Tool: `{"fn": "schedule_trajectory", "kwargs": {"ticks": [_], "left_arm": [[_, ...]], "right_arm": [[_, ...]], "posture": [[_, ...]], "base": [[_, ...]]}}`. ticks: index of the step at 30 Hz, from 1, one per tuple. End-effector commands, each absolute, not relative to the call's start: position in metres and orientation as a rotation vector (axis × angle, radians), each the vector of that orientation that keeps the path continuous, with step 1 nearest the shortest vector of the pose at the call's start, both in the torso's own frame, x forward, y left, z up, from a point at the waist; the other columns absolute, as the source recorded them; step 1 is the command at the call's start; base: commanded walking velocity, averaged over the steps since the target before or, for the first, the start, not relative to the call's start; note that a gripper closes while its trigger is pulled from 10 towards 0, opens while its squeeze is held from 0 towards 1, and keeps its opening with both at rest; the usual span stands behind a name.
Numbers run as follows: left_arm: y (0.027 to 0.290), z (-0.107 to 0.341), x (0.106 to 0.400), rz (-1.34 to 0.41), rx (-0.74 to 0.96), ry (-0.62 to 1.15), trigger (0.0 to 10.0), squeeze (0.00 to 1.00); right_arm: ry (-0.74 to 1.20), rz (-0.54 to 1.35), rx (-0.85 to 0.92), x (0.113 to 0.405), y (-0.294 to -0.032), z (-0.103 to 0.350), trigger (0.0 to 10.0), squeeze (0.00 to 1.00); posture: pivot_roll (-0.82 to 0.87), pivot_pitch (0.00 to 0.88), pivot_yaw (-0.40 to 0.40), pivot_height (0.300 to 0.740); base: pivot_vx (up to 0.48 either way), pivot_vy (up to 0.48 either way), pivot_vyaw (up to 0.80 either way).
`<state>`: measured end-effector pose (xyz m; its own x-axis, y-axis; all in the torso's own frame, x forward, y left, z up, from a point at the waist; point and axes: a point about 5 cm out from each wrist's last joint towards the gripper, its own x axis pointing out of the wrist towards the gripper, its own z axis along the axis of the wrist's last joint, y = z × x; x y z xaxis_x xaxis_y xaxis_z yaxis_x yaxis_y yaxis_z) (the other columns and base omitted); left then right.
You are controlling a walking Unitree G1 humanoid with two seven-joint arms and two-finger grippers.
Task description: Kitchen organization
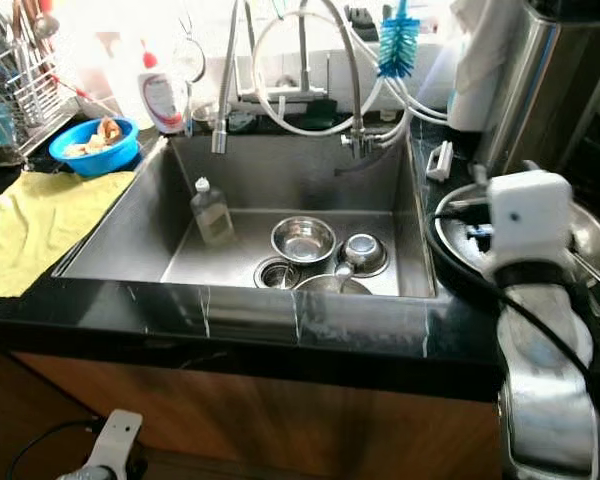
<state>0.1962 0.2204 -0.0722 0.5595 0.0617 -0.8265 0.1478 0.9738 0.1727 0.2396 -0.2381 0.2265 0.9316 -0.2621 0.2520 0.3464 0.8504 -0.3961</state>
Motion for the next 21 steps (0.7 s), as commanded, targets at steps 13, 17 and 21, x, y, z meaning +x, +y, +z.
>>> {"fn": "schedule_trajectory", "kwargs": {"ticks": [13, 17, 21], "left_arm": [[0.224, -0.073, 0.194, -0.077, 0.27, 0.992, 10.0, 0.0], [0.224, -0.072, 0.194, -0.081, 0.273, 0.992, 10.0, 0.0], [0.224, -0.072, 0.195, -0.079, 0.272, 0.989, 10.0, 0.0]], "right_arm": [[-0.268, -0.455, -0.41, 0.189, -0.226, 0.219, 10.0, 0.0], [-0.221, -0.493, -0.354, 0.185, -0.232, 0.208, 10.0, 0.7], [-0.21, -0.521, -0.314, 0.184, -0.237, 0.204, 10.0, 1.0]], "posture": [[-0.24, 0.0, 0.108, 0.74], [-0.24, 0.0, 0.107, 0.74], [-0.24, 0.0, 0.106, 0.74]], "base": [[0.0, 0.0, 0.0], [0.0, 0.0, 0.0], [0.0, 0.0, 0.0]]}}
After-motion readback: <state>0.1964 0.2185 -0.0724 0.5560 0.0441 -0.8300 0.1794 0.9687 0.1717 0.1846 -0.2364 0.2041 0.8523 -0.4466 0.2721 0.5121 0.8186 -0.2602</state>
